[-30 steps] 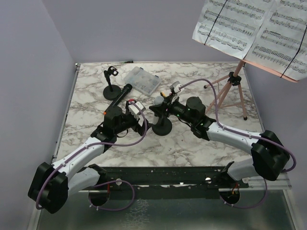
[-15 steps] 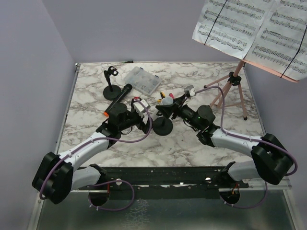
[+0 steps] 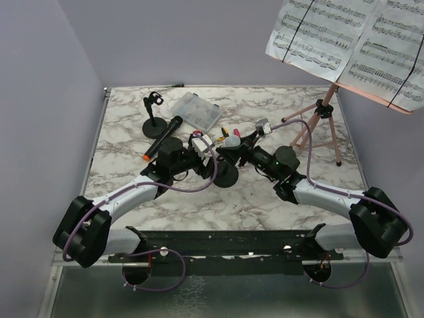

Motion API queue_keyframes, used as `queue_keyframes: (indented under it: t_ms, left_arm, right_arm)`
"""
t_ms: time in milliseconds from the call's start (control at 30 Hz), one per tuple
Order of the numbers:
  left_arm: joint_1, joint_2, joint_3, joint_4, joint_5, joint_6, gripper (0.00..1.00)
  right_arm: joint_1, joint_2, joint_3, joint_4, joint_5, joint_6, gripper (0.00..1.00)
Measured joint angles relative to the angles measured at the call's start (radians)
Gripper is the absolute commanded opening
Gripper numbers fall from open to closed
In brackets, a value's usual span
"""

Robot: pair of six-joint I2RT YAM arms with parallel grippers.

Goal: Pack up the instrument practice props

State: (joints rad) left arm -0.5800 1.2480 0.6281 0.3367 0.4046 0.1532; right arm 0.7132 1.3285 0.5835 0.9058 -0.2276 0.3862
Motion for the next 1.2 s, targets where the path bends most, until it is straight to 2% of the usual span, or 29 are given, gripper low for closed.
queue_keyframes:
  t_ms: [100, 267, 367, 467, 600, 767, 900, 1000, 1100, 1200]
  left_arm:
    - [-0.003, 0.038, 0.019, 0.006, 0.0, 0.033, 0.6]
    - [-0.013, 0.074, 0.034, 0.006, 0.018, 0.076, 0.31]
    - [-0.024, 0.08, 0.035, 0.002, 0.032, 0.126, 0.18]
    - [-0.029, 0.08, 0.042, -0.018, 0.033, 0.168, 0.08]
    - [-0.031, 0.078, 0.086, -0.109, 0.032, 0.231, 0.0]
    - [-0.035, 0.051, 0.12, -0.211, 0.021, 0.314, 0.0]
    - [-0.036, 0.034, 0.139, -0.275, 0.003, 0.363, 0.0]
    - [-0.036, 0.033, 0.156, -0.313, -0.002, 0.388, 0.06]
    - [-0.036, 0.032, 0.167, -0.335, -0.013, 0.391, 0.21]
    - [-0.035, 0.032, 0.173, -0.347, -0.032, 0.377, 0.43]
  right_arm:
    - [0.0, -0.015, 0.0, -0.025, -0.006, -0.005, 0.18]
    - [-0.001, -0.029, 0.0, -0.053, -0.007, -0.016, 0.19]
    - [-0.003, -0.038, 0.006, -0.079, -0.006, -0.021, 0.23]
    - [-0.003, -0.052, 0.014, -0.121, -0.007, -0.029, 0.3]
    - [-0.003, -0.087, 0.019, -0.189, -0.006, -0.044, 0.38]
    - [-0.001, -0.131, 0.02, -0.27, -0.007, -0.051, 0.46]
    - [0.001, -0.143, 0.032, -0.309, -0.011, -0.056, 0.46]
    - [0.002, -0.143, 0.043, -0.327, -0.016, -0.058, 0.36]
    - [0.002, -0.132, 0.052, -0.329, -0.021, -0.058, 0.21]
    - [0.001, -0.109, 0.058, -0.307, -0.029, -0.048, 0.06]
